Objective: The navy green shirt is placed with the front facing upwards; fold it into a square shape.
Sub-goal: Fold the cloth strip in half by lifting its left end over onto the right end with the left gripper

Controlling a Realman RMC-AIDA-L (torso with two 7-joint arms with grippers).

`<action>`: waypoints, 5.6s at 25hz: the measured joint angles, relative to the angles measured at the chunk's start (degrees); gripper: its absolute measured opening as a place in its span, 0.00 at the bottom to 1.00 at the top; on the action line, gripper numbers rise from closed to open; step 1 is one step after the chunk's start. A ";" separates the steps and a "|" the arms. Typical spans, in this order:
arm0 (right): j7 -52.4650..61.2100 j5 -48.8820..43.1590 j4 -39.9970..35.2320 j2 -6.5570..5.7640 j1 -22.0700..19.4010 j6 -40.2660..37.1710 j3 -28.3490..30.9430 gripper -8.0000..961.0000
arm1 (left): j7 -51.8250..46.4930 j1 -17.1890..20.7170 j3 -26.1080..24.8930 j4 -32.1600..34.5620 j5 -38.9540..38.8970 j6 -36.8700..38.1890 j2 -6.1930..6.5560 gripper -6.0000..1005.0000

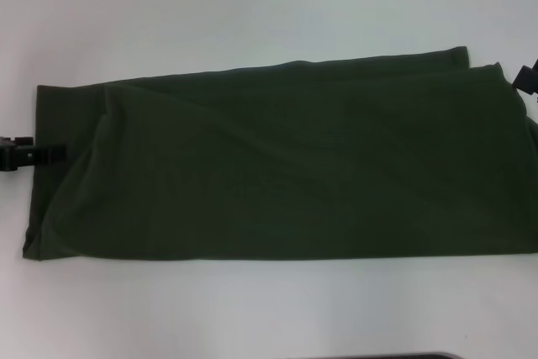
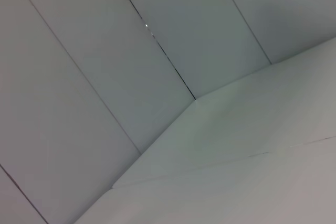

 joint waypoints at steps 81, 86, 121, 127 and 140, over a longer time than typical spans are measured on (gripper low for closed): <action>-0.01 0.00 -0.44 -0.13 -0.42 -1.26 0.37 0.95 | 0.56 -4.04 4.51 -1.12 3.55 8.59 0.99 0.72; -0.23 0.00 -0.29 -0.23 -0.60 -1.26 0.45 0.95 | 0.41 -4.15 4.57 -0.75 3.63 7.35 0.57 0.71; -0.36 0.27 -0.49 -0.44 -0.77 -1.94 0.71 0.95 | -1.41 -4.12 5.44 -0.61 3.69 5.42 0.59 0.04; -0.36 0.27 -0.48 -0.40 -0.80 -1.94 0.71 0.95 | -1.48 -4.22 5.85 -0.42 3.69 5.45 0.46 0.02; -0.36 0.27 -0.53 -0.26 -0.92 -1.94 0.71 0.95 | -1.62 -3.98 4.29 0.08 3.05 5.67 0.34 0.18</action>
